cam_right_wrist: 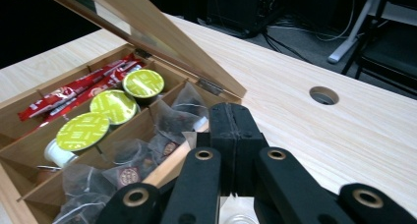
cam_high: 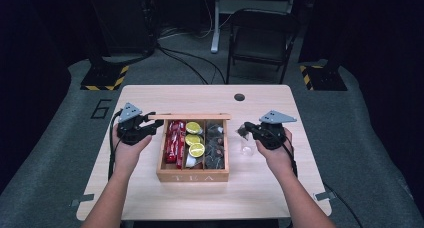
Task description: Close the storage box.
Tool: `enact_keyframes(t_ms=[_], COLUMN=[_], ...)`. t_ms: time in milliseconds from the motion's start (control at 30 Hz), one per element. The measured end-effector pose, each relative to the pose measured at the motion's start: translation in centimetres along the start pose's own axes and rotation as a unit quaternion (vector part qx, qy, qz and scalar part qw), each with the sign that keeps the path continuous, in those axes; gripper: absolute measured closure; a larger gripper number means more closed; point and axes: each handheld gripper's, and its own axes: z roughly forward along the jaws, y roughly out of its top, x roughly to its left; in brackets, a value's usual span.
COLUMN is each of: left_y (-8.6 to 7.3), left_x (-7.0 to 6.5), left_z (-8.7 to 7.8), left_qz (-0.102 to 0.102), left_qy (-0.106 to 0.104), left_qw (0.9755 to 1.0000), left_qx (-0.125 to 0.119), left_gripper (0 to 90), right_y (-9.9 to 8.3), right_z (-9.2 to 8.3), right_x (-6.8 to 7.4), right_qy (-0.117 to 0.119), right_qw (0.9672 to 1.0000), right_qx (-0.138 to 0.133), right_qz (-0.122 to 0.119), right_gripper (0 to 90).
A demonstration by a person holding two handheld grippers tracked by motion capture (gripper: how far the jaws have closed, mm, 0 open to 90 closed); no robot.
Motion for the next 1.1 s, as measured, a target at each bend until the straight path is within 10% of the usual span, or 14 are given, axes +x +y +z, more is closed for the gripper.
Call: enact_keyframes(t_ms=[1100], left_y=[0.0], left_x=[0.0], left_z=[0.0], left_qz=[0.000], left_qy=[0.001], left_qw=[1.0000], left_qx=[-0.001], left_gripper=[56.9], right_y=[-2.3], right_z=[0.7], right_x=[-2.1], right_qy=[-0.031], right_qw=[0.9989], right_qx=[0.029], right_qz=[0.021], right_gripper=[90.0])
